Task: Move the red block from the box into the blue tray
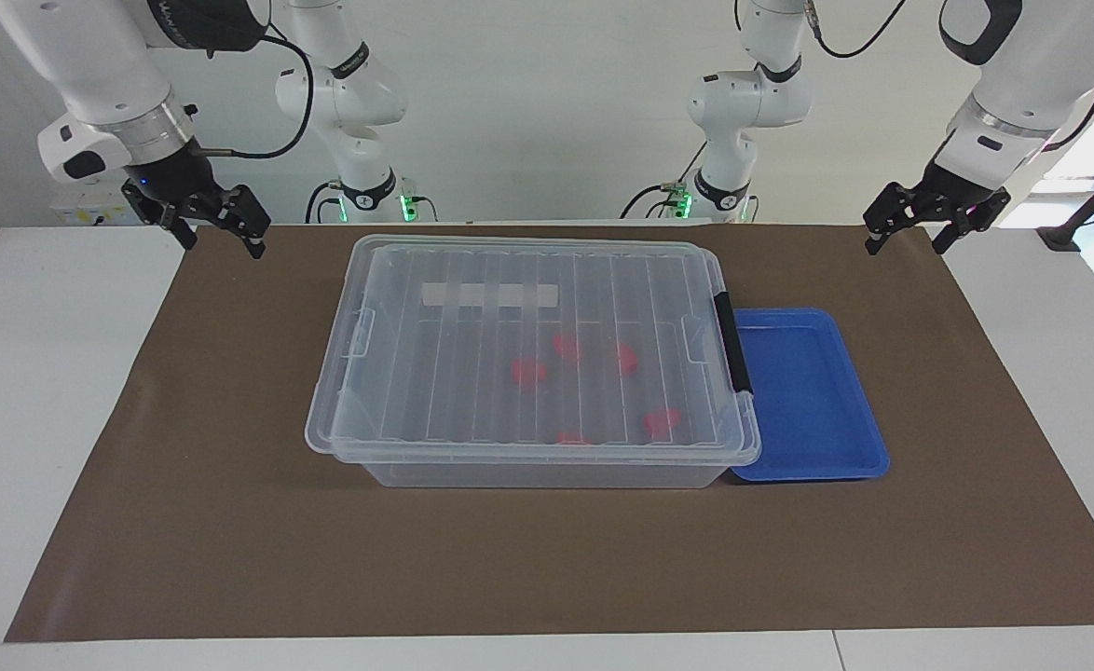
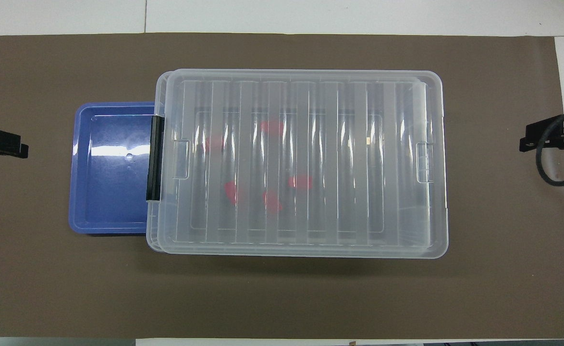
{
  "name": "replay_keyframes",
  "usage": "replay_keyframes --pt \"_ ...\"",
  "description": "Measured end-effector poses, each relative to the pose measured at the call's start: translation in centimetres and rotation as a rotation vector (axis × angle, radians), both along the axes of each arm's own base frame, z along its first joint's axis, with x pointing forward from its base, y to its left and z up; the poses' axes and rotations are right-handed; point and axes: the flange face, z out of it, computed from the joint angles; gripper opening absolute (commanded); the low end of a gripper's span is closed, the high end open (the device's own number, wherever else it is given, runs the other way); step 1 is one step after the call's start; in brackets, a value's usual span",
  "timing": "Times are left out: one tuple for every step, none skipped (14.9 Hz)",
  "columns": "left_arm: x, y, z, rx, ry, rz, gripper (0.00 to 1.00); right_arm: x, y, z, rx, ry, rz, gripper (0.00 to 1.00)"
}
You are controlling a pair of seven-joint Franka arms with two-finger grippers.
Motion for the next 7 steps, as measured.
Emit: replay_keyframes --pt "0.0 0.0 0.0 0.000 0.000 0.000 1.00 0.0 0.3 -0.1 0.000 0.002 0.005 1.00" --pt "0.0 0.0 0.0 0.000 0.000 -0.001 1.00 0.0 0.6 -0.1 0.000 0.002 0.013 1.00" --pt "0.0 0.0 0.0 0.000 0.000 -0.001 1.00 0.1 0.9 -0.2 0.000 -0.005 0.025 1.00" --pt "0.0 0.0 0.0 0.000 0.000 -0.001 1.00 0.4 1.2 -0.1 -0.001 -0.025 0.043 1.00" --pt "0.0 0.0 0.0 0.000 0.000 -0.001 1.00 0.6 1.5 -0.1 -0.001 -0.041 0.055 1.00" --pt "0.0 0.0 0.0 0.000 0.001 -0.001 1.00 0.9 2.0 -0.4 -0.002 -0.052 0.068 1.00" --pt "0.0 0.0 0.0 0.000 0.001 -0.002 1.00 1.3 2.7 -0.8 -0.002 -0.064 0.082 1.00"
